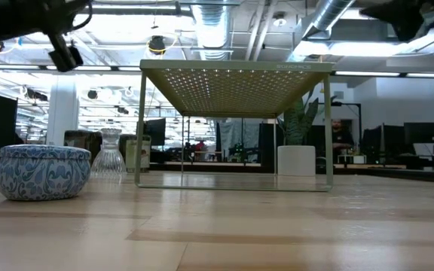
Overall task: Stock candles and holders on shelf
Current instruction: Put the light blue scented candle on the shelf aligned with the other scented candles
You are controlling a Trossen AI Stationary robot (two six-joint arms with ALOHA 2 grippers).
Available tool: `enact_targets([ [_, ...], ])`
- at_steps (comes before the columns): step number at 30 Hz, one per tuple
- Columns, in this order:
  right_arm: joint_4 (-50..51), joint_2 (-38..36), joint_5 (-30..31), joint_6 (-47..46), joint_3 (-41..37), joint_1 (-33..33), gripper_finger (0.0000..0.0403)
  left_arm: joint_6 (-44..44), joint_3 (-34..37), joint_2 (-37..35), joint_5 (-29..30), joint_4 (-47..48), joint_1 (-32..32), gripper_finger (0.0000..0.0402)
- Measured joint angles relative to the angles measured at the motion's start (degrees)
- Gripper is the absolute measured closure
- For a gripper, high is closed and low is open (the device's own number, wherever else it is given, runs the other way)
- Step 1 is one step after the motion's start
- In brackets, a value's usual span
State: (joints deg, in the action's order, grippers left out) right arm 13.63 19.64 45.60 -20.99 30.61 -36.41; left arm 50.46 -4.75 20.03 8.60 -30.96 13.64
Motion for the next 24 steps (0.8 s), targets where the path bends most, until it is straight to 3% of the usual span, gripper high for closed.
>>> enact_targets([
  [6,-17.4,-13.2,-18.8,13.2,-10.4,-0.5,0.0097,0.0,0.0,4.1,1.2,-8.0,0.0,0.0397],
  [9,-19.0,-19.5,-20.2,15.4,-14.3,-0.5,0.0099,0.0,-0.1,5.7,1.5,-10.3,0.0,0.0397],
  [11,-20.2,-19.4,-20.2,15.7,-16.5,-0.5,0.0103,0.0,-1.0,7.0,1.5,-10.2,0.0,0.0397],
  [14,-20.8,-19.2,-27.3,16.5,-18.8,-0.5,0.0109,-0.6,-3.4,10.7,1.3,-10.2,0.1,0.0397],
  [17,-21.6,-19.3,-27.6,13.2,-22.6,-0.5,0.0112,-0.7,-6.2,15.4,-0.9,-10.0,0.2,0.0398],
  [24,-25.6,-19.3,-21.5,4.6,-28.8,-0.5,0.0112,-2.3,-13.6,28.2,-7.0,-6.7,0.3,0.0398],
])
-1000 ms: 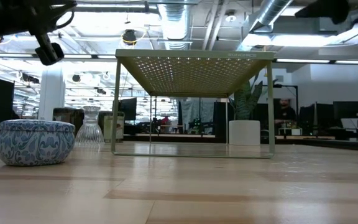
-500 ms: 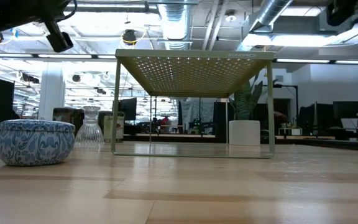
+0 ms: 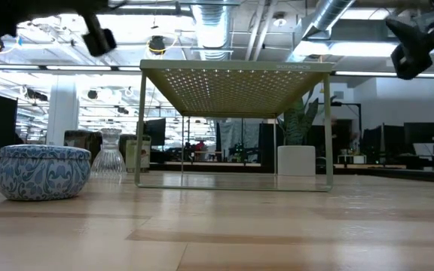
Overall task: Stock candles and holders on shelf
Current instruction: Put the light blue scented candle on the shelf aligned with the other scented candles
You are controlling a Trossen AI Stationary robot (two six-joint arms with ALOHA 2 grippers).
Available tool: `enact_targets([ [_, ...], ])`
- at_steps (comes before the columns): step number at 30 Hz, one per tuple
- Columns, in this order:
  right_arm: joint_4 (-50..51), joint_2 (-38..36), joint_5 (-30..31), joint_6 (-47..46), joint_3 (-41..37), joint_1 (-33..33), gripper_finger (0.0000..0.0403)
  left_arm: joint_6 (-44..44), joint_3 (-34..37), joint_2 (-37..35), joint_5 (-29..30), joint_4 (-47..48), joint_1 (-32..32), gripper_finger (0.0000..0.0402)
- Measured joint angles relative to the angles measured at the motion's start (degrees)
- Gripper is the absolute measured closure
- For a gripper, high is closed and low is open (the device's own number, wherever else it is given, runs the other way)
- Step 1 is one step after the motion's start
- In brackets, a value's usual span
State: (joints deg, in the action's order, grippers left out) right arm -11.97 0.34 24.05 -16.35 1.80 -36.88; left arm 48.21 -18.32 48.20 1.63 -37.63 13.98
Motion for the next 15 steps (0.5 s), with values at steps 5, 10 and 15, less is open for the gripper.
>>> enact_targets([
  [5,-3.5,-0.1,-0.3,-1.1,-1.4,-0.2,0.0112,0.5,-4.4,6.9,-5.5,2.6,0.2,0.0398],
  [10,6.2,0.0,-0.2,-6.8,-1.4,-0.2,0.0112,0.7,-5.8,8.5,-6.6,2.9,0.2,0.0398],
  [15,8.2,1.3,0.0,-7.2,-1.2,-0.1,0.0112,1.6,-5.9,5.9,-6.5,8.0,1.0,0.0399],
])
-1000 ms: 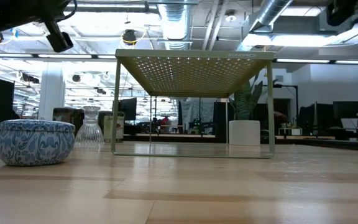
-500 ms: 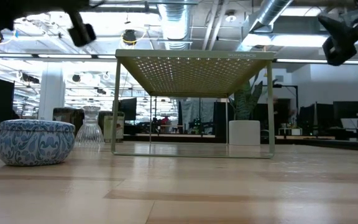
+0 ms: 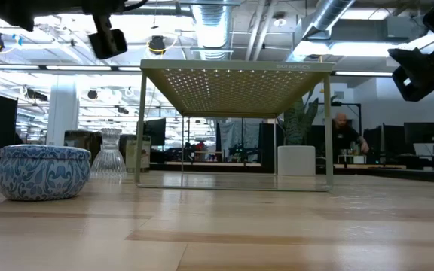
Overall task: Stock candles and holders on shelf
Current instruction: Put the light blue scented candle on the shelf aligned with the other scented candles
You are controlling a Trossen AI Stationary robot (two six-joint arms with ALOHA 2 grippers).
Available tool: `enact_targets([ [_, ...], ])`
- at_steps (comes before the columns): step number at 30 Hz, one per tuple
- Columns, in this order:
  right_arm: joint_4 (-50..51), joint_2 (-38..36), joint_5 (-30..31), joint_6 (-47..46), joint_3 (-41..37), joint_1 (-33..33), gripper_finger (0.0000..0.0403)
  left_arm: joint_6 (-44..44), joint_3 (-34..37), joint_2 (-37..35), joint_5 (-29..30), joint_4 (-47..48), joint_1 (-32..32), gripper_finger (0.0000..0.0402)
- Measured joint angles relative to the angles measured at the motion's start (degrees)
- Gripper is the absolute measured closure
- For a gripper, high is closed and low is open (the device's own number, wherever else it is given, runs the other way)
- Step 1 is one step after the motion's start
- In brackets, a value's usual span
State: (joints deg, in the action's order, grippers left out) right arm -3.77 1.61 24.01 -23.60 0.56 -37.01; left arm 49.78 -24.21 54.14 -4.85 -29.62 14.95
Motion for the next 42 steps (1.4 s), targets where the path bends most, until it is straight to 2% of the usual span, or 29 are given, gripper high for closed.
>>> enact_targets([
  [2,0.0,-0.2,-0.1,0.0,0.0,0.0,0.0112,0.0,-0.9,-1.0,0.6,6.7,0.8,0.0399],
  [4,0.1,-0.1,0.0,0.0,0.0,0.0,0.0112,-0.9,-3.6,-1.9,1.7,17.6,1.9,0.0399],
  [9,0.2,-0.1,0.0,0.0,0.0,0.0,0.0112,-4.7,-16.2,-0.7,7.0,41.6,5.7,0.0400],
  [12,0.2,-0.1,0.0,0.0,0.0,0.0,0.0112,-4.5,-22.8,1.4,10.4,50.3,7.6,0.0400],
  [15,0.3,-0.1,0.0,0.0,0.0,0.0,0.0112,-3.1,-26.7,4.3,10.7,54.3,8.8,0.0399],
  [18,0.3,-0.1,0.0,0.0,0.1,0.0,0.0112,-1.1,-27.7,7.0,10.1,55.2,9.2,0.0396],
  [25,0.3,-0.1,0.0,0.1,0.1,0.0,0.0112,0.8,-27.7,12.2,-3.2,55.2,9.6,0.0351],
  [29,0.3,-0.1,0.0,0.1,0.1,0.0,0.0112,4.0,-27.7,14.7,-2.6,52.1,10.6,0.0311],
  [33,0.3,-0.1,0.0,0.1,0.1,0.0,0.0112,11.7,-27.7,15.5,-5.2,43.3,10.6,0.0283],
  [35,0.3,-0.1,0.0,0.1,0.1,0.0,0.0112,10.4,-27.7,15.5,-6.6,38.4,10.6,0.0276],
  [37,0.3,-0.1,0.0,0.1,0.1,0.0,0.0112,9.7,-27.7,15.4,-4.9,34.9,10.8,0.0273],
  [42,0.3,-0.1,0.0,0.1,0.1,0.0,0.0112,25.2,-27.7,15.4,-7.5,33.6,8.1,0.0275],
])
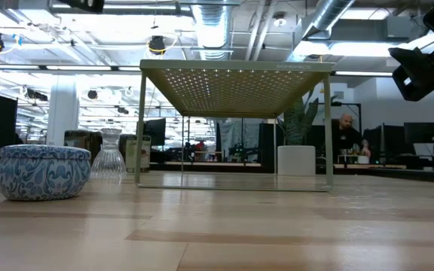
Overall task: Stock candles and holders on shelf
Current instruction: Put the light blue scented candle on the shelf aligned with the other scented candles
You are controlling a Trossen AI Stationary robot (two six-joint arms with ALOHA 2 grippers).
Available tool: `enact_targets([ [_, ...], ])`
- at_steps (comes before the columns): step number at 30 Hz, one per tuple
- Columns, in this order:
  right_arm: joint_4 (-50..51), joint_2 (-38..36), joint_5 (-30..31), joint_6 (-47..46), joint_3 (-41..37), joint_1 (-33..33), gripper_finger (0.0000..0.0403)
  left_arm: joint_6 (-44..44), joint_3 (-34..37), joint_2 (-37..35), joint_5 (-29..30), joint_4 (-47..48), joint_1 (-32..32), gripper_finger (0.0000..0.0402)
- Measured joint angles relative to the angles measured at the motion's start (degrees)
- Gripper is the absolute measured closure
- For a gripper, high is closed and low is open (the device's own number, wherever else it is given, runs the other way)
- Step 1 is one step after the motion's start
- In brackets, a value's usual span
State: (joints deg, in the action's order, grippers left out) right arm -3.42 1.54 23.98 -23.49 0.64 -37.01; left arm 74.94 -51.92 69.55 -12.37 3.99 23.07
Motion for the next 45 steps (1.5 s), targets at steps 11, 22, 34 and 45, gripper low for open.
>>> enact_targets([
  [11,0.0,0.0,0.0,0.0,0.0,0.0,0.0111,3.1,-7.9,-3.2,-3.3,17.8,1.4,0.0272],
  [22,0.0,0.0,0.0,0.0,0.0,0.0,0.0111,-0.5,-9.3,-1.8,13.1,38.7,3.2,0.0286],
  [34,0.0,0.0,0.0,0.0,0.0,0.0,0.0111,-8.5,-9.3,9.6,10.2,39.0,3.2,0.0205],
  [45,0.0,0.0,0.0,0.0,0.0,0.0,0.0111,-8.5,-9.3,17.4,10.1,36.8,3.1,0.0092],
])
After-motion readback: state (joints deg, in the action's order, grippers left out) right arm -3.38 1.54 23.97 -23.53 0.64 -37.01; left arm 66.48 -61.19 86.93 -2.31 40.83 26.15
